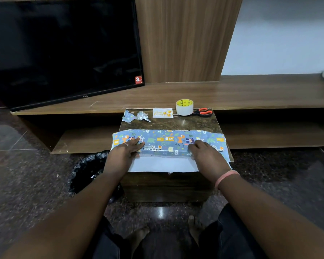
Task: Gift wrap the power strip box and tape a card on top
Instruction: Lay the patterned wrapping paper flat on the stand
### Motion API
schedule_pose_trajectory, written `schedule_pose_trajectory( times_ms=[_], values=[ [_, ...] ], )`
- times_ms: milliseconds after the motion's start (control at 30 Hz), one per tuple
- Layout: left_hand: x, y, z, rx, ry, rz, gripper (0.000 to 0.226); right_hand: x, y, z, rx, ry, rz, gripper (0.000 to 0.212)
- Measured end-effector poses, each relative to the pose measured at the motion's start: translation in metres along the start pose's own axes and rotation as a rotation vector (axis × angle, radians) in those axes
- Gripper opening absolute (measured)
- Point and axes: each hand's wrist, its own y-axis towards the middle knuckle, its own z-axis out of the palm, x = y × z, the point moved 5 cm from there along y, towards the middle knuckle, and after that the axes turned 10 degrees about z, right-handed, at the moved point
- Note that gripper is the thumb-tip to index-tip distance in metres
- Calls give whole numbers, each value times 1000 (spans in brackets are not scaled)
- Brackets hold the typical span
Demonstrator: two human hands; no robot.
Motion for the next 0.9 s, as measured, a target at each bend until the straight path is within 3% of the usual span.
schedule_pose_trajectory(
  times_ms=[133,333,500,600,700,800,900],
  values=[
    [-4,0,-1,-17,-23,-30,52,-14,-6,-4,112,-84,69,72],
    [-1,2,1,4,7,-44,51,-9,-13,16,239,-123,231,73],
    [2,1,3,15,7,-56,52,-13,-10,32,192,-86,370,80],
    [-1,1,3,9,11,-93,52,-10,-10,30,117,-165,363,61],
    [-5,2,1,4,42,-110,50,1,-10,21,84,-253,266,65],
    [-6,2,2,6,62,-113,49,14,-9,8,120,-117,157,69],
    [-7,1,2,16,62,-95,51,13,-3,-1,105,-37,141,54]
  ],
)
